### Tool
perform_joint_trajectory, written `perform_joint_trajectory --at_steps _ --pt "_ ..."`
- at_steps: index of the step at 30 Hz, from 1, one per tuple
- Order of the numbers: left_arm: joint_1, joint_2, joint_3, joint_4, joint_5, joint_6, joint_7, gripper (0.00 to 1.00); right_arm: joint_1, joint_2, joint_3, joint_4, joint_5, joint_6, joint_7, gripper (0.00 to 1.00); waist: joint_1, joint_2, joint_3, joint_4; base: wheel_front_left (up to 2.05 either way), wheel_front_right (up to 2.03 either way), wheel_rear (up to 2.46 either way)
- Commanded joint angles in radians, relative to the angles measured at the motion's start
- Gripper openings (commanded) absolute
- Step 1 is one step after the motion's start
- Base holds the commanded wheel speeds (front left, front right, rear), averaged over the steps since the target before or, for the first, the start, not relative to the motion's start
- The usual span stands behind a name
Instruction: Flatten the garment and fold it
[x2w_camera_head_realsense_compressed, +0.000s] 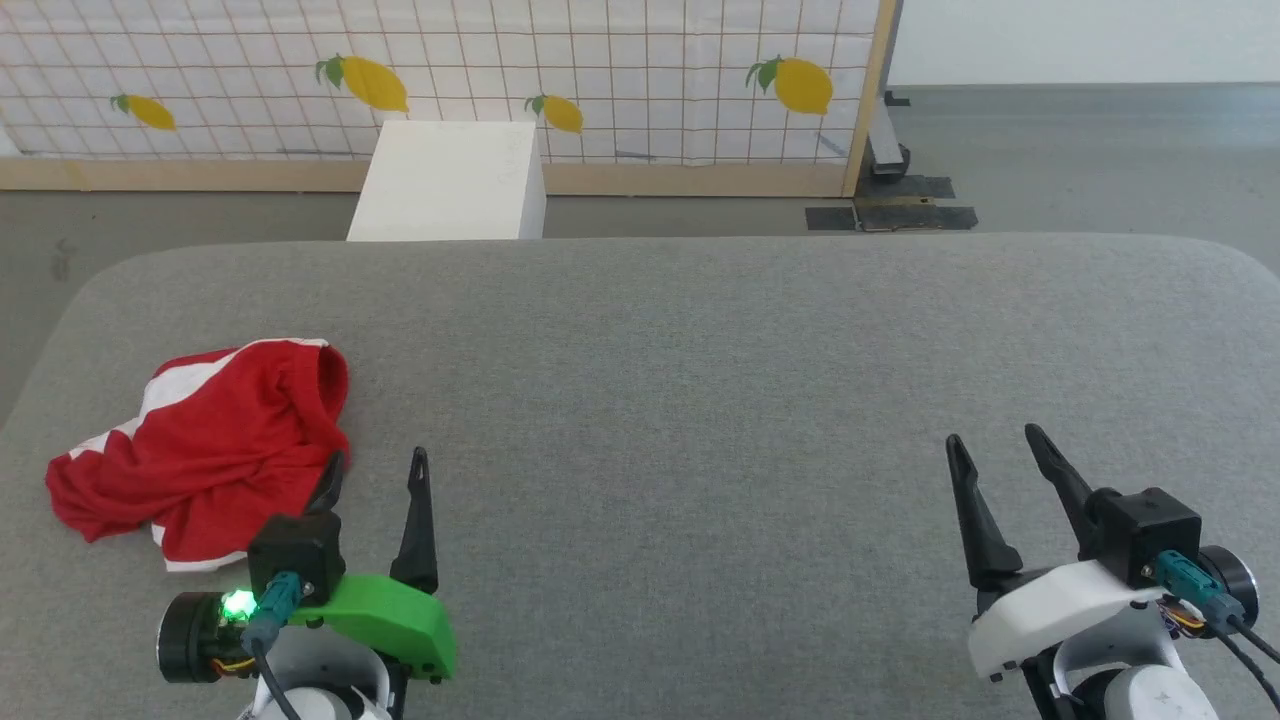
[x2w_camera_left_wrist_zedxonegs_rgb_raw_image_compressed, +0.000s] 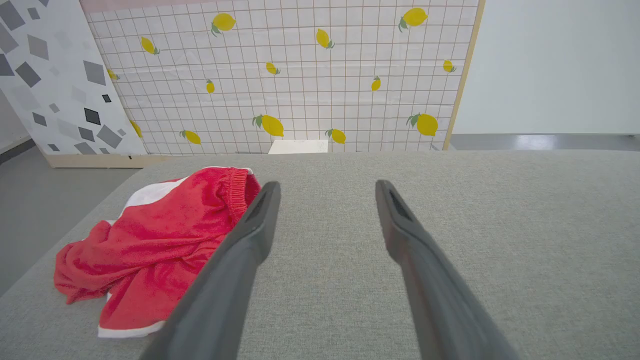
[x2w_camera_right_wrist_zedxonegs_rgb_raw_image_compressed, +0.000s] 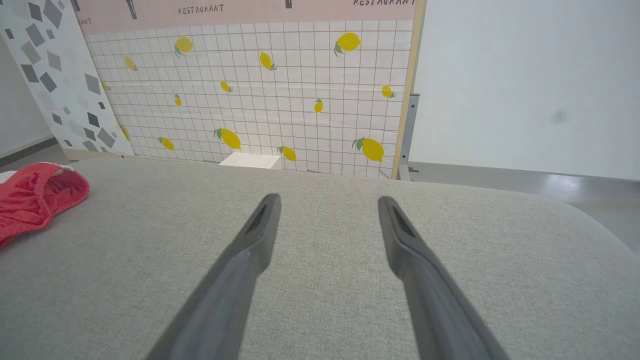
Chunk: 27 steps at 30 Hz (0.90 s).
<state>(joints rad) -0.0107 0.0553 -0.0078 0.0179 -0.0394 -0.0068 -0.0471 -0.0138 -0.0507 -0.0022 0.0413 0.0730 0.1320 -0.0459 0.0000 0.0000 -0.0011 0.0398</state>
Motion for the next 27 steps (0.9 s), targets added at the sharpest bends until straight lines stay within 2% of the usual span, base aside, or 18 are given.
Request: perform_joint_trajectory --at_steps 1,27 --pt "0.014 -0.001 0.003 0.002 -0.012 0.005 -0.013 1.00 0.015 0.000 0.001 0.005 0.014 0.000 -0.013 1.00 0.0000 0.0000 -0.001 0.012 0.00 0.00 0.00" --pt "0.037 -0.002 0.015 0.015 -0.045 0.010 -0.066 1.00 0.028 0.000 0.008 0.043 0.083 -0.001 -0.067 1.00 0.0000 0.0000 -0.006 0.158 0.00 0.00 0.00"
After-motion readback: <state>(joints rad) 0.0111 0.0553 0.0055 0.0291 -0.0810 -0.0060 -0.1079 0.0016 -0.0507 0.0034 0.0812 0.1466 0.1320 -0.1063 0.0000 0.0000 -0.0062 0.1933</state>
